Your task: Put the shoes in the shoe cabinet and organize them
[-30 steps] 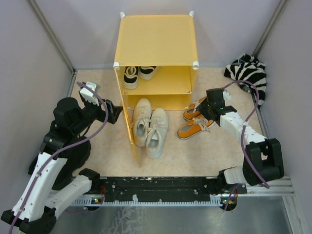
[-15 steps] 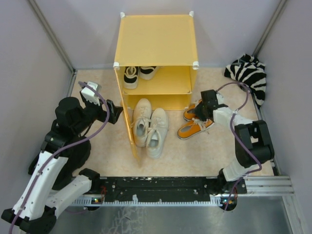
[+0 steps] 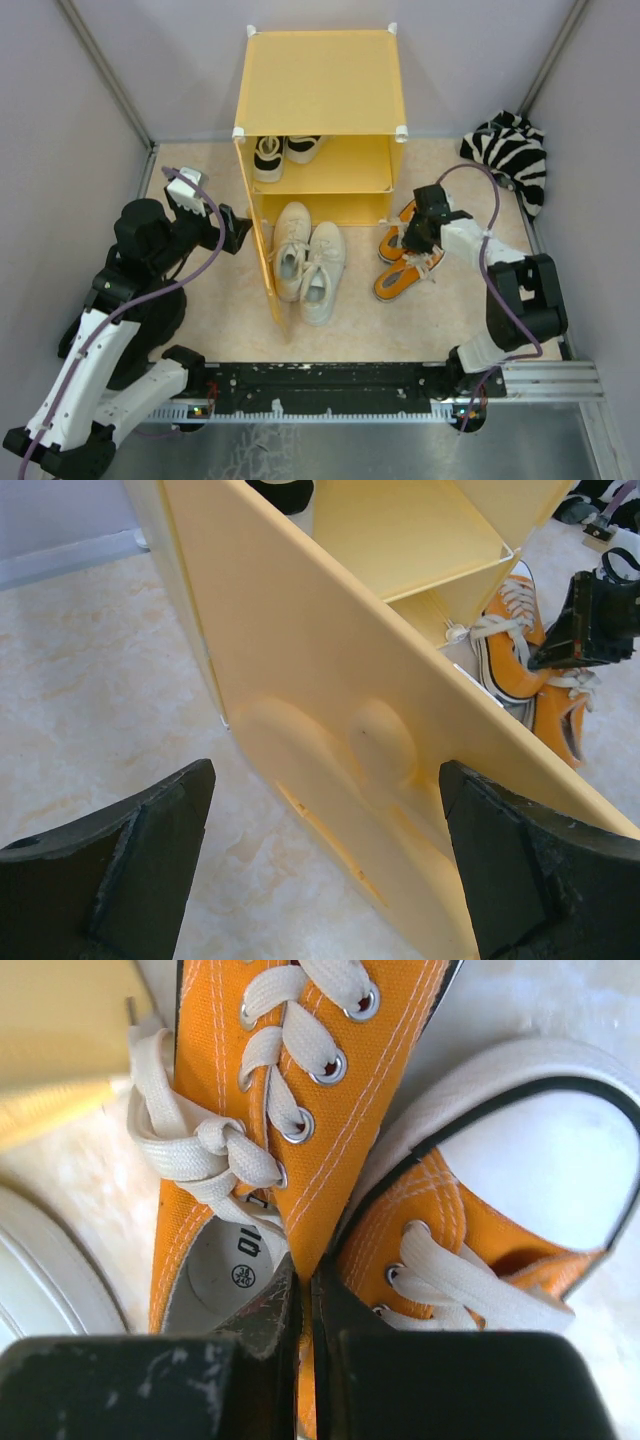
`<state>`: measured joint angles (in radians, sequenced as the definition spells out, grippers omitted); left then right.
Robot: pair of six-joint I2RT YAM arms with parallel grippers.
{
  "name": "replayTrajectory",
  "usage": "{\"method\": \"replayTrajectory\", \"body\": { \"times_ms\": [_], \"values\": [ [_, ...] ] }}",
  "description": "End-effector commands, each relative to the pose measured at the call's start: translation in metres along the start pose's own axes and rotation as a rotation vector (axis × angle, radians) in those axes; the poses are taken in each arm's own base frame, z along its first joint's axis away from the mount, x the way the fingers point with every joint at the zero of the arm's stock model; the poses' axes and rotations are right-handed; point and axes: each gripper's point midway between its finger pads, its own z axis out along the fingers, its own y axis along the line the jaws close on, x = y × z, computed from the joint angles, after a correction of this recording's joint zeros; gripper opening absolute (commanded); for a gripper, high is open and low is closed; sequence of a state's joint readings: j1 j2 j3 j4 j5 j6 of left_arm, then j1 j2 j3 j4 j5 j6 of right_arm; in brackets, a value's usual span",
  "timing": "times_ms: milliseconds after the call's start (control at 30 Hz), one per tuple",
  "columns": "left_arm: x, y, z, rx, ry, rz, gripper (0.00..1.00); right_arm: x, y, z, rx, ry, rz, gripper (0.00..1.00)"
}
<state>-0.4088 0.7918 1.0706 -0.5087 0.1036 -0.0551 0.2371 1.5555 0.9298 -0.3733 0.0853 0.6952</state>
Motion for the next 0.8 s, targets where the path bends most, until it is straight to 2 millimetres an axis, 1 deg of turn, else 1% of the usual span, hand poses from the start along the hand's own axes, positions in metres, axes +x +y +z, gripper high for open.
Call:
{"method": "replayTrajectory", "body": {
  "times_ms": [0, 67, 167, 267, 400, 467, 533, 567, 633, 700, 767],
  "values": [
    [-0.001, -0.005, 0.003, 0.026, -0.014, -0.003, 0.99, 0.003, -0.004, -0.058, -0.052, 0.05, -0.213, 0.0],
    [0.001, -0.008, 0.005, 0.041, -0.013, -0.012, 0.99, 0.014, -0.01, -0.072, -0.06, 0.074, -0.232, 0.0],
    [0.0, -0.013, 0.007, 0.068, -0.015, -0.027, 0.99, 0.032, -0.02, -0.084, -0.069, 0.113, -0.241, 0.0],
    [0.0, -0.016, 0.008, 0.086, -0.014, -0.038, 0.99, 0.051, -0.03, -0.084, -0.073, 0.154, -0.236, 0.0],
    [0.0, -0.018, 0.005, 0.095, -0.02, -0.05, 0.99, 0.072, -0.03, -0.078, -0.124, 0.206, -0.239, 0.01],
    [-0.001, -0.019, 0.004, 0.095, -0.023, -0.054, 0.99, 0.077, -0.026, -0.076, -0.15, 0.218, -0.246, 0.15],
    [-0.001, -0.019, 0.001, 0.095, -0.025, -0.061, 0.99, 0.077, -0.019, -0.078, -0.17, 0.207, -0.26, 0.3],
    [-0.001, -0.019, 0.0, 0.094, -0.027, -0.062, 0.99, 0.077, -0.014, -0.08, -0.183, 0.198, -0.266, 0.35],
    [0.0, -0.018, -0.002, 0.088, -0.028, -0.064, 0.99, 0.073, -0.004, -0.088, -0.208, 0.18, -0.269, 0.4],
    [0.0, -0.018, -0.004, 0.082, -0.029, -0.065, 0.99, 0.069, 0.003, -0.098, -0.222, 0.159, -0.269, 0.41],
    [0.0, -0.017, -0.005, 0.08, -0.029, -0.062, 0.99, 0.066, 0.007, -0.11, -0.227, 0.135, -0.269, 0.48]
  ]
}}
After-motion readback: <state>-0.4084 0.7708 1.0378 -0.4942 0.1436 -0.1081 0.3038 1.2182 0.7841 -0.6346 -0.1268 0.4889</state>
